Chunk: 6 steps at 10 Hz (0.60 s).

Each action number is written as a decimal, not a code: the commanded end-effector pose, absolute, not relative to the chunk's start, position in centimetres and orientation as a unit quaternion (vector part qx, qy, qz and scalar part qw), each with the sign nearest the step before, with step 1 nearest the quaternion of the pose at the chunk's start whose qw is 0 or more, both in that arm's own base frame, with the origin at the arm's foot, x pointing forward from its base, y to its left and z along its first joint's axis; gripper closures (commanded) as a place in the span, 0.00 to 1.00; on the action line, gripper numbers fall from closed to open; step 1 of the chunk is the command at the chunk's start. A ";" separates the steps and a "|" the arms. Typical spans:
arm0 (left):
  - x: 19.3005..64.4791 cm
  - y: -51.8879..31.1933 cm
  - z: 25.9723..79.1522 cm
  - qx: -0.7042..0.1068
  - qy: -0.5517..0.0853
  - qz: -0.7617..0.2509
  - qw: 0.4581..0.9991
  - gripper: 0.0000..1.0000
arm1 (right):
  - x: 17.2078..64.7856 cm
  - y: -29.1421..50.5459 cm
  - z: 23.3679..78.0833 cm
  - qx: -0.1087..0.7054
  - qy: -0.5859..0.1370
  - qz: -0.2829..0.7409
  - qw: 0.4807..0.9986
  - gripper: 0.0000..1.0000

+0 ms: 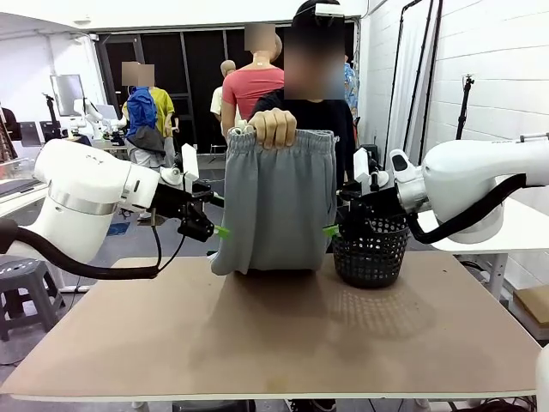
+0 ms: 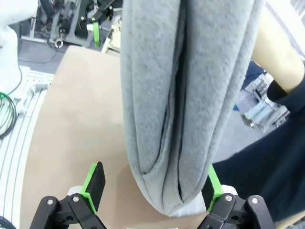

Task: Fold the training pants.
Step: Grab both ends of the Training pants handed by a person.

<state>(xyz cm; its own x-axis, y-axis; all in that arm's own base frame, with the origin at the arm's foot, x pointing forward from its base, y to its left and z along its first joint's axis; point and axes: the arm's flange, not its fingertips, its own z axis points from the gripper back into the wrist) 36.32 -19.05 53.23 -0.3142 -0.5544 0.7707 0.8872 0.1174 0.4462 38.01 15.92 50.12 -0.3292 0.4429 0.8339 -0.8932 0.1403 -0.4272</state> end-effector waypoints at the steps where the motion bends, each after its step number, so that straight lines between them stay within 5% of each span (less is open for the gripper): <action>1: 37.2 -19.8 52.8 -0.194 -0.507 -0.644 0.539 0.00 | 38.4 16.4 49.3 0.237 -0.548 0.614 0.516 0.00; 6: 37.3 -20.1 54.1 -0.271 -0.522 -0.641 0.494 0.00 | 38.1 17.2 51.3 0.262 -0.564 0.612 0.488 0.00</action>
<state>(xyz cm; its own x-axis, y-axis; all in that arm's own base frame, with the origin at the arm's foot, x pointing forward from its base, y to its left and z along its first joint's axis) 36.67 -20.10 54.13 -0.3410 -0.3994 0.8510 0.9206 0.0417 0.3884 37.55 16.59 51.08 -0.3799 0.3350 0.8623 -0.8931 0.1100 -0.4362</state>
